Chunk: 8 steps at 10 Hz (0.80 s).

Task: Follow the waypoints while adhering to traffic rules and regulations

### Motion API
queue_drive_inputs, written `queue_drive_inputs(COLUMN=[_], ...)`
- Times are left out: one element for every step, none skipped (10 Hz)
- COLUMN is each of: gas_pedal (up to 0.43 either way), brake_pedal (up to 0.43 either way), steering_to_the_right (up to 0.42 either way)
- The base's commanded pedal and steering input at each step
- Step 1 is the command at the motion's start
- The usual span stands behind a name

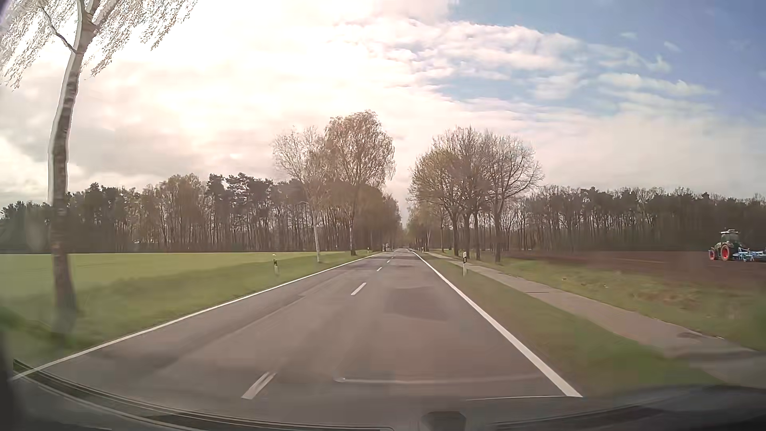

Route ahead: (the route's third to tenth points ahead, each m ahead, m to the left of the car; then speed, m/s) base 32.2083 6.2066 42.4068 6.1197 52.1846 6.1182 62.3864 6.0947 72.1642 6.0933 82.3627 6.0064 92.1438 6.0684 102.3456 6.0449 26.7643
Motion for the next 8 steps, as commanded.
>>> queue_drive_inputs(gas_pedal=[0.079, 0.067, 0.067, 0.059, 0.059, 0.059, 0.059, 0.059], brake_pedal=[0.006, 0.000, 0.000, 0.000, 0.000, 0.000, 0.000, 0.000], steering_to_the_right=[0.000, 0.000, 0.000, 0.000, 0.000, 0.000, 0.000, 0.000])
